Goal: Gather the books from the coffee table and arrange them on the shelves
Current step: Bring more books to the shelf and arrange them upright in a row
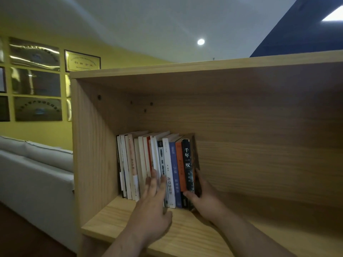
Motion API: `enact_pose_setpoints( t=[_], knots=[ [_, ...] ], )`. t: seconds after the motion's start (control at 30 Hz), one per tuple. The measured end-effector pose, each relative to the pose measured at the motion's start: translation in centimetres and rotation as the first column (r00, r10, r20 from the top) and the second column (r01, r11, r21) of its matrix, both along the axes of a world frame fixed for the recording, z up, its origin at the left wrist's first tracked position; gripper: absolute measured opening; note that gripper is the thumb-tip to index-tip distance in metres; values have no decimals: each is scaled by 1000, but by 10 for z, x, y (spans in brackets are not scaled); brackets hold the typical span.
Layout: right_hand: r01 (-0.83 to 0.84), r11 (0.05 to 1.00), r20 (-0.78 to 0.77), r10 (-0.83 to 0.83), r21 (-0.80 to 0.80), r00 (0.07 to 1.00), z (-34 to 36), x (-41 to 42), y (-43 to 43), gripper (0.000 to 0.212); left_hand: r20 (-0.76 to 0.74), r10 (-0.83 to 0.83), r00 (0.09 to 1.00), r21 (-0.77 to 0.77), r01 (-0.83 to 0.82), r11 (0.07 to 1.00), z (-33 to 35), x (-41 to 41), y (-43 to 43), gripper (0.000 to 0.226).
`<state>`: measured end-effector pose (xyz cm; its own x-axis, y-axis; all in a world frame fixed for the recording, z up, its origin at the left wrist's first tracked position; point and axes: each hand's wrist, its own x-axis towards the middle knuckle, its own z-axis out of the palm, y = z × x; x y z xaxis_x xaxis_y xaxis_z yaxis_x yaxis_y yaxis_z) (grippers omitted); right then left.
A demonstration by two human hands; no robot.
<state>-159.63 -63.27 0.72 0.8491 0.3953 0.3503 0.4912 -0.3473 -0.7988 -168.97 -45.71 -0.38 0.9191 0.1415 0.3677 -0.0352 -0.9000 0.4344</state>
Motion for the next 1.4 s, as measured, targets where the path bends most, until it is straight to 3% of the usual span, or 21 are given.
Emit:
enact_pose_setpoints(
  t=[0.13, 0.27, 0.47, 0.63, 0.77, 1.03, 1.13, 1.23, 1.33, 1.4],
  knots=[
    [7, 1000, -41, -6, 21, 999, -3, 3, 1, 81, 217, 21, 976, -69, -6, 998, 8, -3, 1, 91],
    [-6, 998, -138, 13, 55, 990, -1, 9, -3, 87, 461, 102, 882, -84, -72, 994, 74, 11, 25, 79],
    [-79, 994, -114, 87, 68, 990, -4, 12, -10, 101, 156, 188, 970, 67, -201, 977, 144, 34, 37, 63],
    [-89, 993, -69, 94, 76, 993, -4, 12, -9, 101, 465, 166, 870, 50, -212, 976, 129, 29, 32, 46],
    [-83, 995, -69, 88, 62, 994, -4, 13, -10, 99, 456, 181, 871, -65, -170, 983, 122, 27, 22, 50],
    [-60, 998, -49, 61, 11, 997, -3, 15, -10, 102, 472, 233, 851, -114, -203, 973, 127, -2, 28, 55],
    [-61, 998, -35, 61, 2, 998, -4, 16, -11, 103, 492, 232, 839, -274, -104, 956, 117, -16, 29, 58],
    [-49, 999, -39, 49, 11, 998, -5, 15, -11, 103, 411, 267, 872, -479, -44, 877, 99, -14, 20, 37],
    [-49, 998, -62, 51, 35, 997, -5, 15, -11, 102, 287, 206, 936, -562, -9, 827, 65, -7, 12, 29],
    [-55, 997, -71, 58, 45, 996, -5, 16, -11, 102, 294, 204, 934, -579, 4, 815, 55, -8, 10, 27]
  ],
)
